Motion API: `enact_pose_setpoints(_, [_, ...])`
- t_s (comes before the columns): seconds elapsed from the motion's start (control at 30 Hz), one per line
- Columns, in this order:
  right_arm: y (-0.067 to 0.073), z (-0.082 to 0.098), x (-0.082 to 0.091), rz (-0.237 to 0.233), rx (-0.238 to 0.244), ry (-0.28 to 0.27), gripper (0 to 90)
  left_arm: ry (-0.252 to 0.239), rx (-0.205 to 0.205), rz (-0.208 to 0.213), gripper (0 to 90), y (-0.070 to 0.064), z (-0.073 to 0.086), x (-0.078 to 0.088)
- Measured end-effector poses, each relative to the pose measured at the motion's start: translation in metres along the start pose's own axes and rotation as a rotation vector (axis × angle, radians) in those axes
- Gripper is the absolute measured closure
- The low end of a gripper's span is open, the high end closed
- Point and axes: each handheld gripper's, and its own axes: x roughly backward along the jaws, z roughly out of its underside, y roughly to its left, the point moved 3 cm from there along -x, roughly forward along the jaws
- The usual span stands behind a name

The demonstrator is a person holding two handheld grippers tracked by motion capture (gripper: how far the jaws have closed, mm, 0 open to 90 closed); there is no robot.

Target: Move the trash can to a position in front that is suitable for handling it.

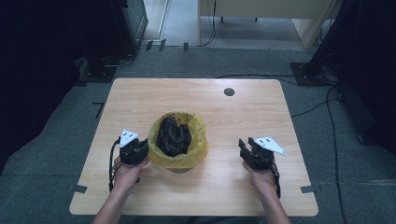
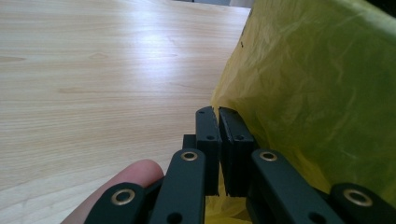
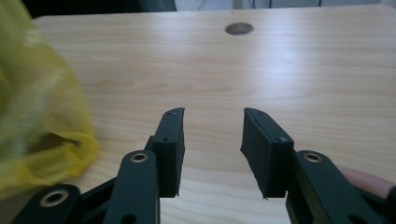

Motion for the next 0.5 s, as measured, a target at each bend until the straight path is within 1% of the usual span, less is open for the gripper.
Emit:
enact_pose_setpoints(0.07, [0.014,-0.005,-0.005,-0.035,-0.013,-0.014,62.8,0.005,-0.002,0.004,87.1,-0.004,0.001,-0.001])
enact_pose_setpoints(0.1, [0.021,-0.007,-0.007,-0.055,-0.018,-0.019,64.1,0.005,-0.001,0.012,87.2,-0.006,0.001,-0.002])
enact_pose_setpoints(0.17, [0.035,-0.011,-0.011,-0.094,-0.020,-0.026,65.9,0.007,-0.011,0.019,87.1,-0.010,0.002,-0.003])
enact_pose_setpoints(0.3, [0.059,-0.013,-0.017,-0.155,0.005,-0.034,71.2,0.012,-0.026,0.033,87.2,-0.018,0.003,-0.004])
enact_pose_setpoints(0.4, [0.071,-0.010,-0.019,-0.199,0.009,-0.023,73.0,0.013,-0.037,0.049,87.6,-0.024,0.004,-0.004])
enact_pose_setpoints(0.43, [0.073,-0.009,-0.019,-0.206,0.006,-0.022,73.2,0.013,-0.039,0.054,87.9,-0.026,0.004,-0.005])
enact_pose_setpoints(0.5, [0.074,-0.009,-0.019,-0.201,0.008,-0.034,77.9,0.016,-0.043,0.055,89.4,-0.030,0.005,-0.005])
